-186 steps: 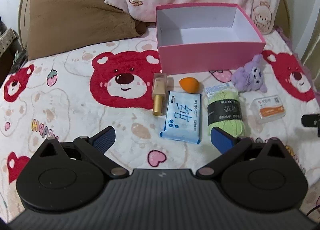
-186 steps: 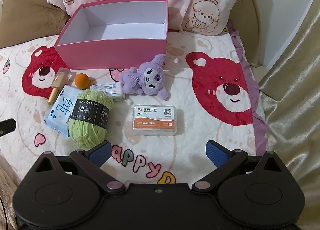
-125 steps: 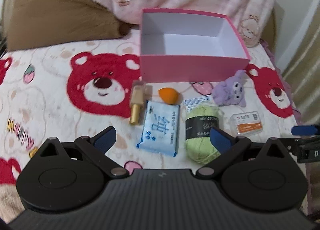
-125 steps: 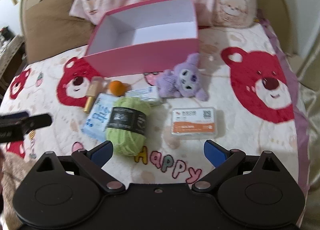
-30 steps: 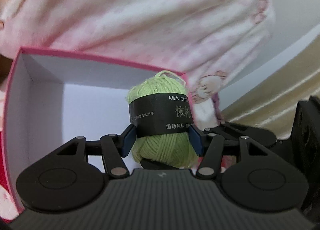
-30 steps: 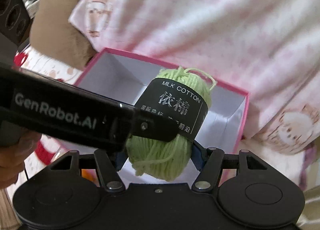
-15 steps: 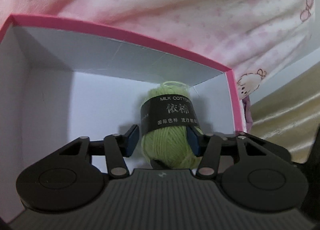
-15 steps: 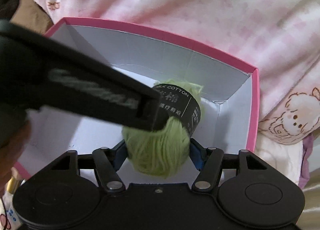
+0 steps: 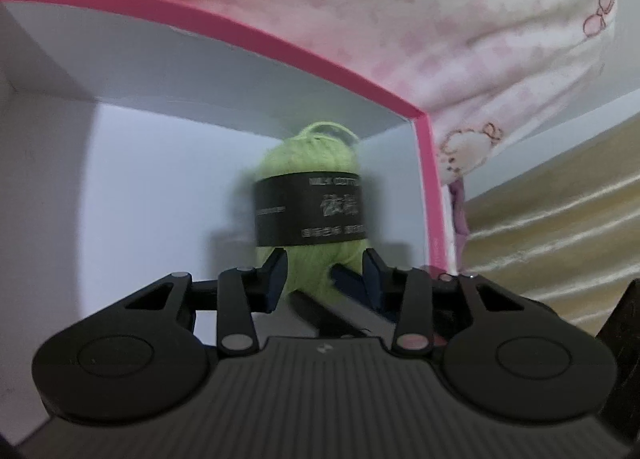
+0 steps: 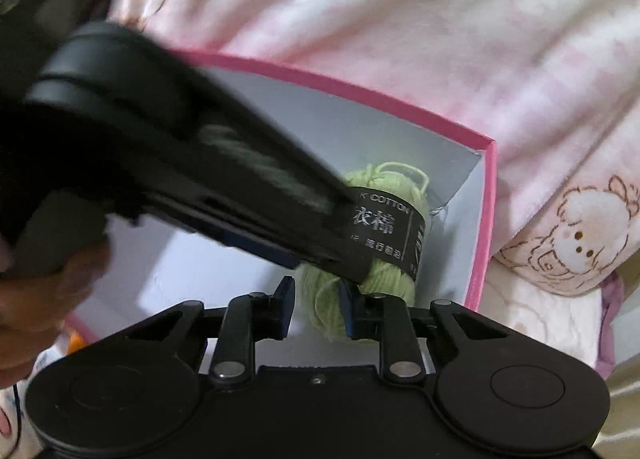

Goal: Organize objects
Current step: 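Carry the yarn ball with the left gripper into the pink box, then open the left gripper and lift out of the box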

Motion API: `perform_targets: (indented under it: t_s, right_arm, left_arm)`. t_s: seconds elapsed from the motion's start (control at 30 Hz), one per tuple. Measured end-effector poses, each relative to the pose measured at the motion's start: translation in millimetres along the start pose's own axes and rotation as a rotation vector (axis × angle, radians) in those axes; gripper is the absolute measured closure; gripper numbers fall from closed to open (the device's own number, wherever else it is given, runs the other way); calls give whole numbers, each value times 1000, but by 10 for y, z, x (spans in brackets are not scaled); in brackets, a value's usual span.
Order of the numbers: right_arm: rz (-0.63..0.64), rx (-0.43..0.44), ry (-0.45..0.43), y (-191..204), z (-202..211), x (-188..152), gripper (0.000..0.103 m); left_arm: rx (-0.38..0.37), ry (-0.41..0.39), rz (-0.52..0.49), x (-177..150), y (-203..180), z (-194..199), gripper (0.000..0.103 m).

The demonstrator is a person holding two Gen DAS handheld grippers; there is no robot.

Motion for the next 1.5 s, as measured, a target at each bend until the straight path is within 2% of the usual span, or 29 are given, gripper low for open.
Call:
perform_targets:
  t_s: [0.1,0.23,0.37,0.53,0.67,0.77,0.93,0.97,1.03,1.33,1.4,1.5]
  right_arm:
    - [-23,-36,-23,-63,-35,24,76]
    - [-67,-4,-38,-104,-35,1,77]
    - [-104,40,-55,-91,66,-92,76]
    - [-179,116,-88,-53,217,-223,73]
    - [-215,149,-106,10,323,-309,66]
    - [-235,150,-103,-51,295,-314,66]
    - [-247,176,-129,-63,464,-328,66]
    - [-243,184,-136,-203,630,-377,65]
    - [-226,193,-148,-177,792,-385,63]
    - [-128,183,-226,-41,1587,-478,47]
    - [-97,175,-232,7,1751,-515,36]
    - [-50,181,-238,109,2002,-588,30]
  left_arm:
    - [92,-45,-30,51,46,27,64]
    - [217,-69,-86,112,91,-90,63]
    - [240,-78,-141,114,-10,-116,72]
    - [248,-79,-170,68,-67,-38,73]
    - [264,-67,-189,-11,-70,77,58]
    - [252,-40,-189,-74,-108,140,57]
    - [286,-30,-247,-254,-266,454,52]
    - [299,-31,-264,-285,-321,526,50]
    - [325,-49,-287,-378,-417,734,49]
    - [383,-59,-376,-796,-666,1724,40]
    - [407,-48,-393,-933,-652,1900,36]
    - [409,-34,-406,-1117,-606,2042,31]
Point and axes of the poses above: each gripper's, at about its wrist camera, not at the fingertips, and z roughly against the way its jaws point, y to its left, x to its top, the point moved 7 cm from there along -z, roughly the way its jaws point, and after that the axes turned 4 degrees about y, right-handed, at the moved point
